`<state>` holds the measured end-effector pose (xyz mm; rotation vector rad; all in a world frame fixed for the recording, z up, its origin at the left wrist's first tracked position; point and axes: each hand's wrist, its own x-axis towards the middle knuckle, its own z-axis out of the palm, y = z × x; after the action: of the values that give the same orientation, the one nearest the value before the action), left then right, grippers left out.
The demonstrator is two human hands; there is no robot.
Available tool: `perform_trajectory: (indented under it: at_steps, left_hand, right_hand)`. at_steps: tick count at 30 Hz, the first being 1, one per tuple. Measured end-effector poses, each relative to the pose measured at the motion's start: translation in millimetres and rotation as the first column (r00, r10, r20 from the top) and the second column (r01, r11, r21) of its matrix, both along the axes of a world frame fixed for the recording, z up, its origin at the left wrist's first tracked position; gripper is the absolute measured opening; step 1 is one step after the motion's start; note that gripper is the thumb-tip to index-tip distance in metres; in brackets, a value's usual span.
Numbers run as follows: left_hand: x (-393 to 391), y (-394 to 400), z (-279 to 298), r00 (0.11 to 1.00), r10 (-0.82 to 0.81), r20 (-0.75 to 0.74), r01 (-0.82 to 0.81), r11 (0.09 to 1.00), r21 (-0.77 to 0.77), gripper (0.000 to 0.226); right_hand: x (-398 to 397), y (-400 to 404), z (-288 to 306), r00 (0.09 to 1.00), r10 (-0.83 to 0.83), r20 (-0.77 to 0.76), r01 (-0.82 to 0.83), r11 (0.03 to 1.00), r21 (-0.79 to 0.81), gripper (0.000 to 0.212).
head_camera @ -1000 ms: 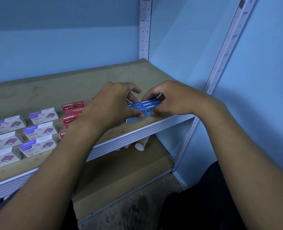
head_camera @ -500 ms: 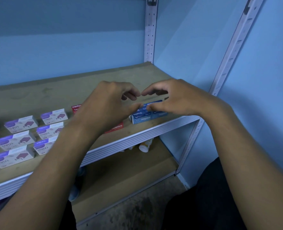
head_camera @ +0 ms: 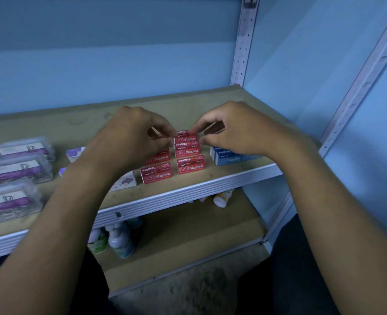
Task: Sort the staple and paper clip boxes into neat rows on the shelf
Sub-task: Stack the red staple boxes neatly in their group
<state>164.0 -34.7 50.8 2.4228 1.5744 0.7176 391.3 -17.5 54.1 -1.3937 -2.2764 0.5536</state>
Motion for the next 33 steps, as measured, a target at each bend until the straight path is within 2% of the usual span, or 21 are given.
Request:
perform_trajectory:
  at_steps: [16,33]
  left_hand:
    - [-16,9,-12,0.999,0.014,-0.034,-0.018,0.994,-0.111,0.024]
    - [-10,-1,-4,1.000,-0.001,0.007,0.001,0.999,-0.050,0.018]
  right_hand:
    - [-36,17,-20,0.995,0.027,0.097,-0.022,0.999,-0.047,0.027]
    - [-34,5,-10,0.992,0.016,0.123,-0.020,0.999,0.034,0.023]
